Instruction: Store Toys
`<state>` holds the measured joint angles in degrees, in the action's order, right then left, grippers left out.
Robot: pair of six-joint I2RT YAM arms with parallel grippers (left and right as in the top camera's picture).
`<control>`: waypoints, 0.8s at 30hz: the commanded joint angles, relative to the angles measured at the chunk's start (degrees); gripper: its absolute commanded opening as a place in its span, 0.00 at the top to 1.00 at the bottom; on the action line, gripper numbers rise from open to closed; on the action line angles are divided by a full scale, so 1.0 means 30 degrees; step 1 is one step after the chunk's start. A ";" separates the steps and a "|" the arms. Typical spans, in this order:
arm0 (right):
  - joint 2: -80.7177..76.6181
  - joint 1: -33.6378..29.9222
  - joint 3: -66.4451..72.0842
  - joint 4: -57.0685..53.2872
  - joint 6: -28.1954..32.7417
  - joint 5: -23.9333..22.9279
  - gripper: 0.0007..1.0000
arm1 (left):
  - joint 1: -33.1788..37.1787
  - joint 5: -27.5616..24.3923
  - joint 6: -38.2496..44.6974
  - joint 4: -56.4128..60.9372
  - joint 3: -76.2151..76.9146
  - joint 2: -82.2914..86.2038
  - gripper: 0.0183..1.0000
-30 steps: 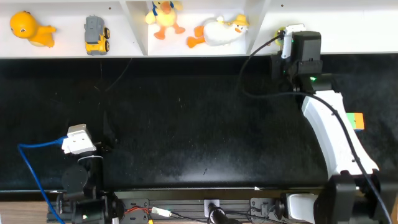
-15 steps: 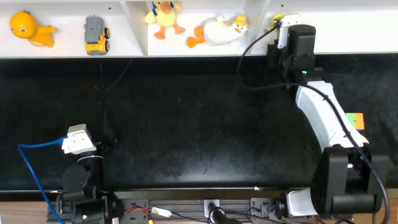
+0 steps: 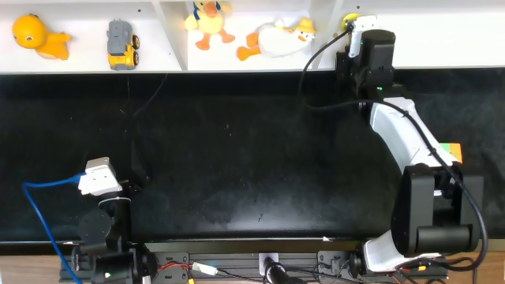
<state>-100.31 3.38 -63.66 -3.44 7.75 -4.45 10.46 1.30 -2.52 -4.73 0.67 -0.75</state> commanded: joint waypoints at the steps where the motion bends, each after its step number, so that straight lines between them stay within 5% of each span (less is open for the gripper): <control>1: -0.0561 -0.0051 -0.0007 0.0277 0.0036 0.0131 0.96 | -0.0117 0.0153 0.0415 -0.0022 -0.0066 0.0197 0.00; 3: -0.0714 -0.0044 -0.0007 0.0299 -0.0007 0.0131 0.92 | -0.0117 0.0153 0.0415 -0.0022 -0.0066 0.0197 0.00; 8: -0.0801 -0.0044 -0.0007 0.0262 -0.0015 0.0131 0.60 | -0.0117 0.0153 0.0415 -0.0015 -0.0066 0.0197 0.00; 9: -0.0794 -0.0044 -0.0007 0.0270 -0.0015 0.0131 0.46 | -0.0117 0.0153 0.0415 -0.0022 -0.0066 0.0197 0.00; 11: -0.0772 -0.0044 -0.0007 0.0240 -0.0015 0.0131 0.00 | -0.0117 0.0153 0.0415 -0.0015 -0.0066 0.0197 0.00; 17: 0.0182 -0.0029 -0.0015 -0.0619 -0.1035 -0.0459 0.00 | -0.0117 0.0153 0.0415 -0.0015 -0.0066 0.0197 0.00; 24: 0.3985 -0.0051 -0.0015 -0.6601 -0.5763 -0.3279 0.00 | -0.0117 0.0153 0.0415 -0.0015 -0.0066 0.0197 0.00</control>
<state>-94.48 3.38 -63.68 -20.03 -1.17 -9.32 10.46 1.30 -2.52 -4.73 0.67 -0.75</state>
